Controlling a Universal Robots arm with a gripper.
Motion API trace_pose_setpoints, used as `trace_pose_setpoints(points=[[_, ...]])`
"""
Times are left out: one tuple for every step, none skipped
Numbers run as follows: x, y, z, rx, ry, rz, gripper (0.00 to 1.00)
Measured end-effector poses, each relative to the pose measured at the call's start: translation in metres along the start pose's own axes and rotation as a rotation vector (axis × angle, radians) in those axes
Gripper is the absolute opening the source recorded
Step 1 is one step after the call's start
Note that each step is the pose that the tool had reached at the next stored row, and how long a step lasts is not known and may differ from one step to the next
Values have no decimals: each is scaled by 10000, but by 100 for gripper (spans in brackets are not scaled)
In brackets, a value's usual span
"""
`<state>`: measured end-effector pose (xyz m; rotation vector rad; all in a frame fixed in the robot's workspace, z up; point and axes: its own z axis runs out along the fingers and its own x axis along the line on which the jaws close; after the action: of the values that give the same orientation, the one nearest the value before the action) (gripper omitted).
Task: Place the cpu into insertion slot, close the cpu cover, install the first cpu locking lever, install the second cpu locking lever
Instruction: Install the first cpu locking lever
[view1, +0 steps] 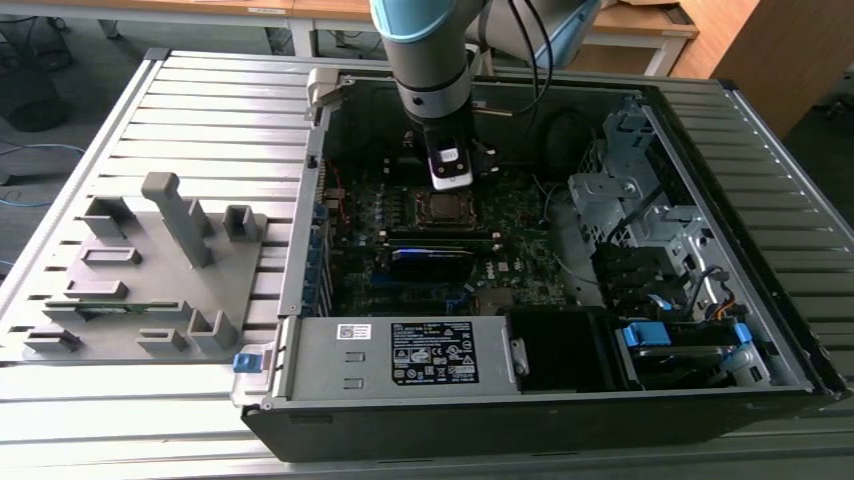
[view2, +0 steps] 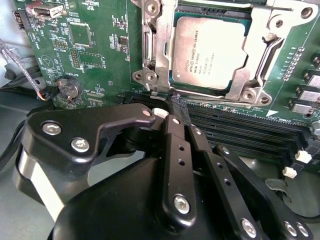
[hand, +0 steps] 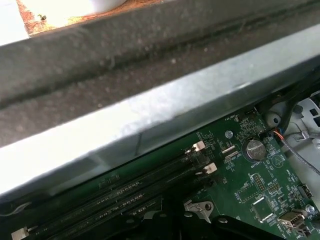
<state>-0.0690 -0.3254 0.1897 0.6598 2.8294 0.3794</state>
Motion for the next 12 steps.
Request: trace_pose_setpoints(points=[[-1, 0, -4, 1, 0, -1, 11], [-1, 1, -8, 2, 0, 0, 11], [-2, 3, -9, -2, 0, -1, 11], [-3, 3, -9, -4, 0, -1, 11], [-4, 3, -9, -3, 1, -1, 11], [-5, 2, -10, -3, 1, -1, 11], [-6, 0, -11, -1, 1, -1, 11], [-7, -2, -11, -1, 1, -1, 11], [-8, -3, -11, 0, 0, 0, 11], [-8, -3, -11, 0, 1, 0, 11], [-8, -3, -11, 0, 1, 0, 11], [-8, -2, -14, -1, 0, 0, 11]])
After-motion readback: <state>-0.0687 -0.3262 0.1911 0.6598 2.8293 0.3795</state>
